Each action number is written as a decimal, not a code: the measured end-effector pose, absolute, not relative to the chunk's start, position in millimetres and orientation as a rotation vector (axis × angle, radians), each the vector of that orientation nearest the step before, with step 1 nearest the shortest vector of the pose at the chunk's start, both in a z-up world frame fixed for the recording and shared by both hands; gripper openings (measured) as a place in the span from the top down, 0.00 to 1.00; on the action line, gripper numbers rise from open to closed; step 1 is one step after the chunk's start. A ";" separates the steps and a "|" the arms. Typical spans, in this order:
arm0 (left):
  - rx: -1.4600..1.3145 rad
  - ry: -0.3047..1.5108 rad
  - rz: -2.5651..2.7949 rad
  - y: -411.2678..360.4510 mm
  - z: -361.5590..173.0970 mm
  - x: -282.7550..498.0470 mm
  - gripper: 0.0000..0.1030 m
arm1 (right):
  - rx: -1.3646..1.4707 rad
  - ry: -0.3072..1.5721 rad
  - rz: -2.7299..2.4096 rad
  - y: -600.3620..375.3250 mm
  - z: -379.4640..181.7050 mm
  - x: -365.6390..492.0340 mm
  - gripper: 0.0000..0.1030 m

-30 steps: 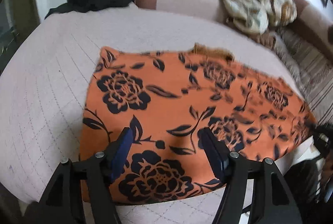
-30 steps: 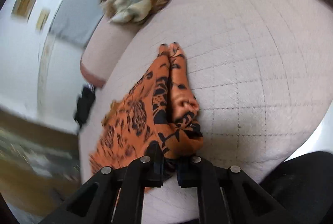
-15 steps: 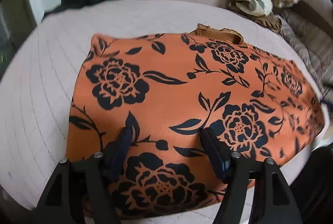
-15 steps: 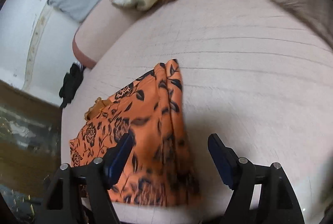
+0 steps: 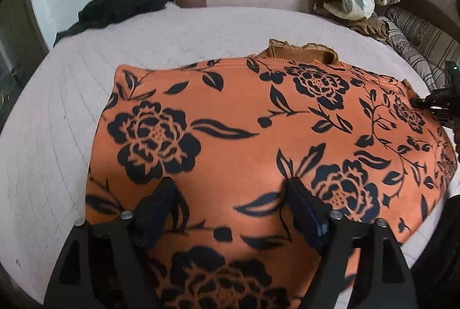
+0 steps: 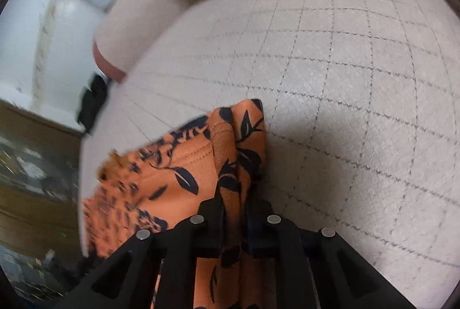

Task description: Fold small clothes

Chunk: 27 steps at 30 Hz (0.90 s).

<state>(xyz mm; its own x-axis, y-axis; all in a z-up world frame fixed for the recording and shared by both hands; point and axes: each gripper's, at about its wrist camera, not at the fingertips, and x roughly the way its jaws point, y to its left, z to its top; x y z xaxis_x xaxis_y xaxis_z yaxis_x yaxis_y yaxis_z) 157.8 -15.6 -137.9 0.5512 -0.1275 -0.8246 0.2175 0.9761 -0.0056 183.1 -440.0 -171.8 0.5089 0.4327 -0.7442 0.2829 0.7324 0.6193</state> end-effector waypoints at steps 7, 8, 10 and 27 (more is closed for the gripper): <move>0.000 0.948 -0.199 1.3 -111.4 143.4 0.21 | 0.667 0.952 0.045 -428.2 -104.4 148.1 0.72; -0.013 0.933 -0.201 4.3 -106.6 137.7 0.21 | 0.657 0.942 0.070 -420.7 -95.2 143.8 0.72; -0.023 0.912 -0.199 8.4 -100.9 127.8 0.21 | 0.641 0.944 0.164 -399.9 -83.5 135.3 0.72; -0.391 1.147 -0.112 103.2 -147.2 108.8 0.79 | 0.665 1.090 0.142 -362.6 -142.6 110.6 0.31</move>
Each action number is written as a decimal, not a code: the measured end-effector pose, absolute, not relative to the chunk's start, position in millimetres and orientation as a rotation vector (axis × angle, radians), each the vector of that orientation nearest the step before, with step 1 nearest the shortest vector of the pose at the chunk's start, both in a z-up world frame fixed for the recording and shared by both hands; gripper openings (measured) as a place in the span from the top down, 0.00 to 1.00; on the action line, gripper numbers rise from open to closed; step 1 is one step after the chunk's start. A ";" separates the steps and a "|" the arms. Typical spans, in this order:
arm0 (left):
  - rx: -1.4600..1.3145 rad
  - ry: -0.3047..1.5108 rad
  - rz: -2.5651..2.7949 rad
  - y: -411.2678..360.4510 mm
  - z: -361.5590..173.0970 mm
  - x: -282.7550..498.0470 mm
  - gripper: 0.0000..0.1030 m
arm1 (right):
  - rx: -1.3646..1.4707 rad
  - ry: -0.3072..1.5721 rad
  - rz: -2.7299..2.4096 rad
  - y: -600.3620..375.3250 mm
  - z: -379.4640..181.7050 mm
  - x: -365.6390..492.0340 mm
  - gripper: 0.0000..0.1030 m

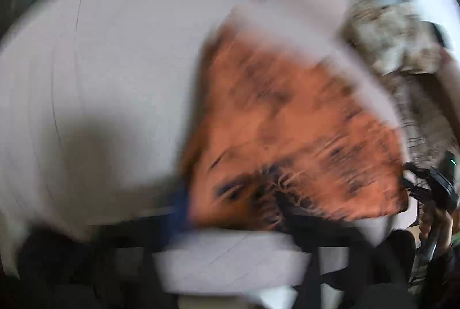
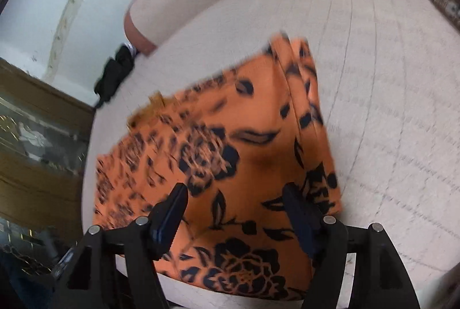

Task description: Fold small clothes

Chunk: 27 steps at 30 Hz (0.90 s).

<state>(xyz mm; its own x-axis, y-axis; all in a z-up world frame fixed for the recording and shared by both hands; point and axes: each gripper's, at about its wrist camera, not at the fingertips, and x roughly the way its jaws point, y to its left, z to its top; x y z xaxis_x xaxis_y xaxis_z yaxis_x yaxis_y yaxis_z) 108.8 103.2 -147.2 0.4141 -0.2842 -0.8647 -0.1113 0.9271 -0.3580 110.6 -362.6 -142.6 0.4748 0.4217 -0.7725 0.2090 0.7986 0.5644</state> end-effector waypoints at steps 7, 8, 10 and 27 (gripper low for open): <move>-0.471 1.034 -0.141 123.0 -94.8 118.2 0.62 | 0.691 1.088 0.138 -369.2 -141.9 115.9 0.31; -0.471 1.028 -0.156 122.0 -88.1 132.7 0.46 | 0.692 1.089 0.138 -369.5 -141.8 116.1 0.31; -0.413 0.985 -0.146 116.8 -81.2 159.3 0.30 | 0.689 1.090 0.140 -369.9 -142.2 116.3 0.31; -0.451 1.069 0.028 153.2 -127.0 234.0 0.92 | 0.763 1.029 0.214 -375.9 -120.8 127.8 0.30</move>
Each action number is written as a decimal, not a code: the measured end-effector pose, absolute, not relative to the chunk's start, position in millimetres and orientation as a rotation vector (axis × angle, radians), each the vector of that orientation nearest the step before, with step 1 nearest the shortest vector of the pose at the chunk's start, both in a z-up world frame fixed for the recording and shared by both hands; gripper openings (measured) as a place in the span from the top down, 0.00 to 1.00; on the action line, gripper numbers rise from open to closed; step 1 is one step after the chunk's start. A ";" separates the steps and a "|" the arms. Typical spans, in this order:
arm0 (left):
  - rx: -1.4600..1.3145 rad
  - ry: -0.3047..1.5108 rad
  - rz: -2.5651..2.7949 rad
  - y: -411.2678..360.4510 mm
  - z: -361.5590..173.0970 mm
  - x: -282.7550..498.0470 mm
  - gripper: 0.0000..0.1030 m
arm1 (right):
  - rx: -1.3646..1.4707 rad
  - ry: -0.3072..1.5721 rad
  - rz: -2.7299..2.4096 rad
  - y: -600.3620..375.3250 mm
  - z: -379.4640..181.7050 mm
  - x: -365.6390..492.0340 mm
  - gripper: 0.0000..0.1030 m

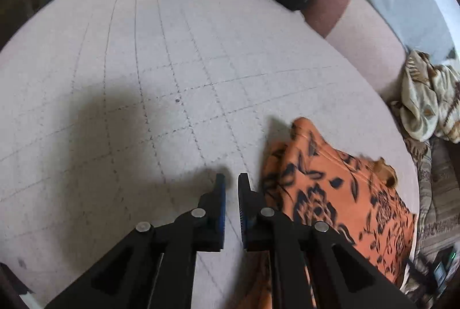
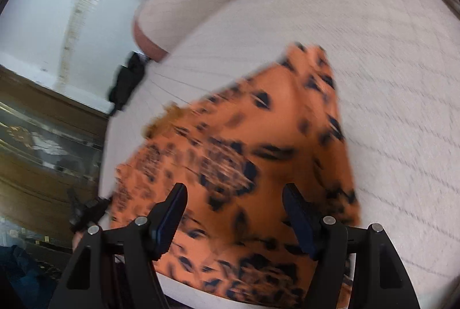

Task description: Fold small clothes

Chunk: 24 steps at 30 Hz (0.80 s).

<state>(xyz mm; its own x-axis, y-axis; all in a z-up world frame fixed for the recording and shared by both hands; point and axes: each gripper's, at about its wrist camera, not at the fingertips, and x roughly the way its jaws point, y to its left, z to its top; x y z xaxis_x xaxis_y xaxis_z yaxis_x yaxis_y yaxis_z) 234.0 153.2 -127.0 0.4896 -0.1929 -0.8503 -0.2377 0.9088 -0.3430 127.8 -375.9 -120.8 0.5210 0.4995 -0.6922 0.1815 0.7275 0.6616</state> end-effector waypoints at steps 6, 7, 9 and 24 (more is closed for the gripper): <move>-0.313 1.023 -0.069 93.5 -96.7 197.2 0.37 | 0.904 1.057 0.145 -410.1 -164.0 177.8 0.29; -0.287 1.019 -0.082 87.3 -91.9 191.1 0.36 | 1.020 1.031 0.119 -421.7 -173.0 177.4 0.31; -0.231 1.025 -0.111 70.2 -89.3 176.6 0.36 | 1.052 0.994 0.105 -424.4 -157.9 175.7 0.29; -0.103 1.064 -0.113 32.8 -102.9 160.3 0.36 | 0.792 1.067 0.150 -386.2 -143.9 170.3 0.22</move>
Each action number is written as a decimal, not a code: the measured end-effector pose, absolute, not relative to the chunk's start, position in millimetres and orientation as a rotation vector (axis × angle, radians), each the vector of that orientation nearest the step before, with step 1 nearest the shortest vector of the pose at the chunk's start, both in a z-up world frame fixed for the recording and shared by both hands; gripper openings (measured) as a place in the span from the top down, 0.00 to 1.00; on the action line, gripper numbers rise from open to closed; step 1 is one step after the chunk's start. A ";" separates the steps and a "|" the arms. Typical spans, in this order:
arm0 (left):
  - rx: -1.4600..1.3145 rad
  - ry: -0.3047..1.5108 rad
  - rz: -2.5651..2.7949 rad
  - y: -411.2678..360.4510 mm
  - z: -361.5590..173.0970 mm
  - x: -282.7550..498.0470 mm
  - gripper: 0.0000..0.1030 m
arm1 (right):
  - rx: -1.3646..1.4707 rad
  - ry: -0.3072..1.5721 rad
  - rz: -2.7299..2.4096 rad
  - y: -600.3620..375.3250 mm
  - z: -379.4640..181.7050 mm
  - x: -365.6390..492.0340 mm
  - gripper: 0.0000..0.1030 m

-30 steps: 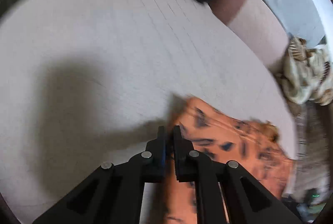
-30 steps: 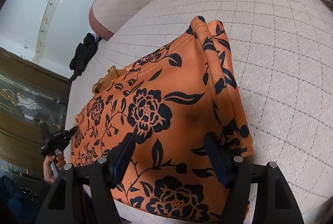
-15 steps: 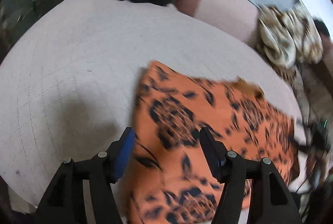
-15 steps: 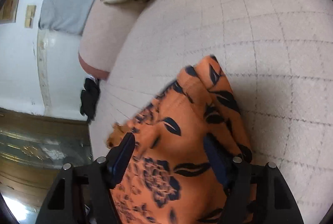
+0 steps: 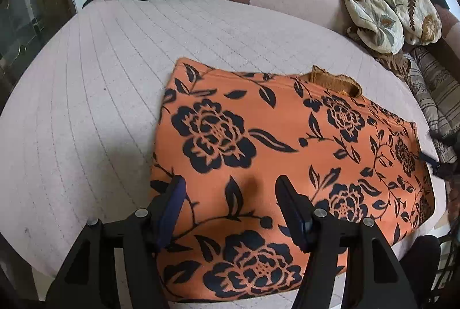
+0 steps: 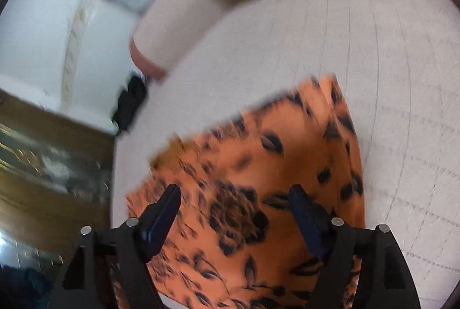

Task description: Fold small clothes

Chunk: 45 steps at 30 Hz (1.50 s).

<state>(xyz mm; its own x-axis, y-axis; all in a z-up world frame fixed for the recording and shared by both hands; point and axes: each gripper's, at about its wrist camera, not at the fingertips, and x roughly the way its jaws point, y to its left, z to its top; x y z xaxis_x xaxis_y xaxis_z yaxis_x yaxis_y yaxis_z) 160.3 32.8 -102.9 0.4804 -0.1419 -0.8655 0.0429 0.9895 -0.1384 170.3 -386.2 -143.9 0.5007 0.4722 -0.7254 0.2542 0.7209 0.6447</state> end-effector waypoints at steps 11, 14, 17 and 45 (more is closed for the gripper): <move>-0.067 1.079 -0.099 32.6 -107.8 146.2 0.35 | 0.701 1.126 0.143 -350.6 -133.1 126.5 0.24; -0.003 1.093 -0.095 25.9 -114.4 145.6 0.35 | 0.812 1.083 0.100 -366.1 -144.4 111.0 0.25; 0.001 1.081 -0.096 25.6 -109.2 141.8 0.35 | 0.745 1.044 0.052 -359.1 -114.1 101.7 0.25; 0.074 1.036 -0.191 -36.0 -99.9 126.0 0.31 | 1.154 0.930 0.009 -390.3 -171.4 32.8 0.91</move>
